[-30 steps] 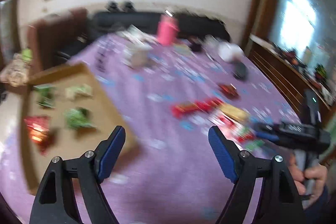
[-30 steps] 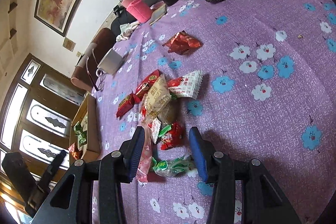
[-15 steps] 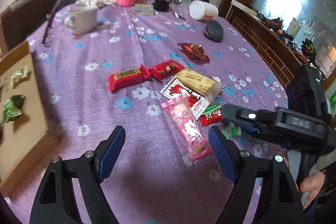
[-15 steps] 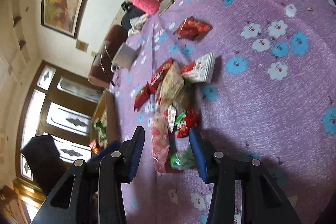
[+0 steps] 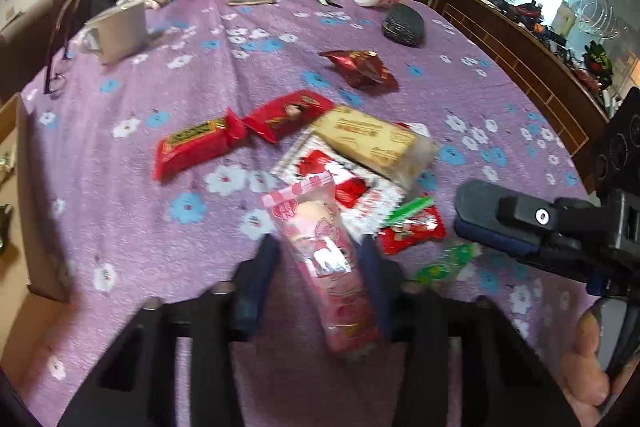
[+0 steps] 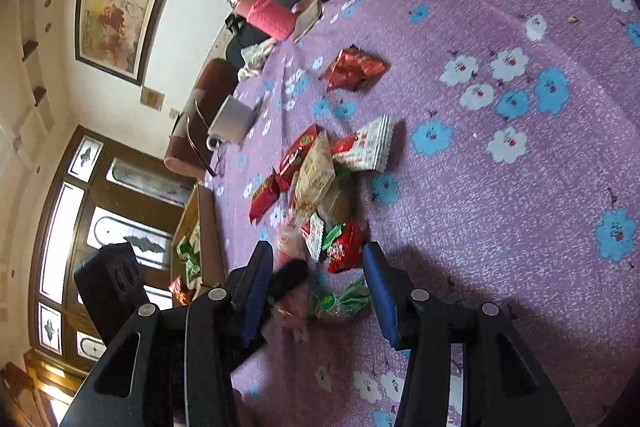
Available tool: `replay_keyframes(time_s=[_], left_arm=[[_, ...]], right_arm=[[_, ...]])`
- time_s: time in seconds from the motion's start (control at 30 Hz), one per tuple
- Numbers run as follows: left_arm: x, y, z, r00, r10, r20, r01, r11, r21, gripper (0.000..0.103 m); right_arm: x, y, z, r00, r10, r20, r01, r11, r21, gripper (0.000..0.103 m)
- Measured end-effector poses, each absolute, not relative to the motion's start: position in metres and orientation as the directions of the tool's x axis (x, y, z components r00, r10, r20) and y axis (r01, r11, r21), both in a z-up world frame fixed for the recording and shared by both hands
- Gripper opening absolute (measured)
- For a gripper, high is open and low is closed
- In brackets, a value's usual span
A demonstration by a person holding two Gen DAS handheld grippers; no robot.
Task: Organize snacks
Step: 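Move the left gripper back to the table and grasp the pink My Melody bar, then grasp a small green-wrapped candy with the right gripper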
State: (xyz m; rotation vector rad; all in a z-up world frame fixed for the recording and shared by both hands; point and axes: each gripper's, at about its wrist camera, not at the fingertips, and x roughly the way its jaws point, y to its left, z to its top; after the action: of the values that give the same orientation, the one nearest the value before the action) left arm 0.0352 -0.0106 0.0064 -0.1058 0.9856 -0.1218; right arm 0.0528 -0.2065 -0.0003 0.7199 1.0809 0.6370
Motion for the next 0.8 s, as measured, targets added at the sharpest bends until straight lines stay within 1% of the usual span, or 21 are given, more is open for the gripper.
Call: replay_keyframes(time_s=[0.03, 0.07, 0.13, 0.23, 0.33, 0.4, 0.53, 0.57, 0.6, 0.63, 0.73, 0.77, 0.8], left_arm=[[0.035, -0.005, 0.006, 0.548, -0.156, -0.822, 0.051, 0.987, -0.153, 0.024], [0.034, 0.002, 0.006, 0.551, -0.159, -0.82, 0.044, 0.986, -0.161, 0.023], [0.034, 0.019, 0.006, 0.562, -0.128, -0.817, 0.002, 0.988, -0.154, 0.023], [0.035, 0.044, 0.006, 0.567, -0.117, -0.815, -0.036, 0.985, -0.166, 0.023], [0.035, 0.058, 0.005, 0.579, -0.08, -0.811, -0.069, 0.987, -0.147, 0.024], [0.036, 0.064, 0.005, 0.581, -0.101, -0.807, -0.072, 0.982, -0.175, 0.024], [0.035, 0.06, 0.005, 0.59, -0.077, -0.804, -0.069, 0.987, -0.145, 0.024], [0.035, 0.06, 0.005, 0.591, -0.078, -0.803, -0.068, 0.987, -0.146, 0.024], [0.035, 0.059, 0.004, 0.591, -0.081, -0.803, -0.07, 0.986, -0.152, 0.024], [0.035, 0.06, 0.004, 0.591, -0.086, -0.802, -0.071, 0.985, -0.159, 0.024], [0.035, 0.061, 0.004, 0.594, -0.094, -0.799, -0.075, 0.982, -0.172, 0.024], [0.035, 0.061, 0.004, 0.595, -0.092, -0.798, -0.075, 0.983, -0.169, 0.024], [0.035, 0.06, 0.004, 0.596, -0.087, -0.798, -0.074, 0.984, -0.163, 0.024]], right_arm=[[0.053, -0.205, -0.002, 0.336, 0.758, -0.56, -0.11, 0.622, 0.775, 0.05], [0.053, -0.204, -0.003, 0.329, 0.755, -0.567, -0.108, 0.627, 0.772, 0.05], [0.053, -0.198, -0.005, 0.303, 0.749, -0.589, -0.116, 0.642, 0.758, 0.05], [0.047, -0.179, 0.002, 0.272, 0.725, -0.633, -0.204, 0.686, 0.698, 0.053], [0.04, -0.155, 0.004, 0.17, 0.76, -0.627, -0.298, 0.647, 0.702, 0.054], [0.032, -0.145, 0.012, 0.193, 0.724, -0.662, -0.373, 0.678, 0.633, 0.054], [0.016, -0.127, 0.021, 0.25, 0.634, -0.732, -0.491, 0.735, 0.468, 0.054], [0.012, -0.121, 0.021, 0.262, 0.603, -0.753, -0.515, 0.748, 0.42, 0.051], [0.011, -0.12, 0.019, 0.267, 0.59, -0.762, -0.529, 0.751, 0.397, 0.047], [0.007, -0.116, 0.019, 0.274, 0.579, -0.768, -0.547, 0.751, 0.37, 0.045], [0.0, -0.111, 0.018, 0.292, 0.559, -0.776, -0.583, 0.747, 0.319, 0.044], [-0.002, -0.109, 0.018, 0.304, 0.548, -0.779, -0.59, 0.751, 0.298, 0.039], [-0.004, -0.106, 0.018, 0.319, 0.533, -0.784, -0.603, 0.752, 0.266, 0.03]])
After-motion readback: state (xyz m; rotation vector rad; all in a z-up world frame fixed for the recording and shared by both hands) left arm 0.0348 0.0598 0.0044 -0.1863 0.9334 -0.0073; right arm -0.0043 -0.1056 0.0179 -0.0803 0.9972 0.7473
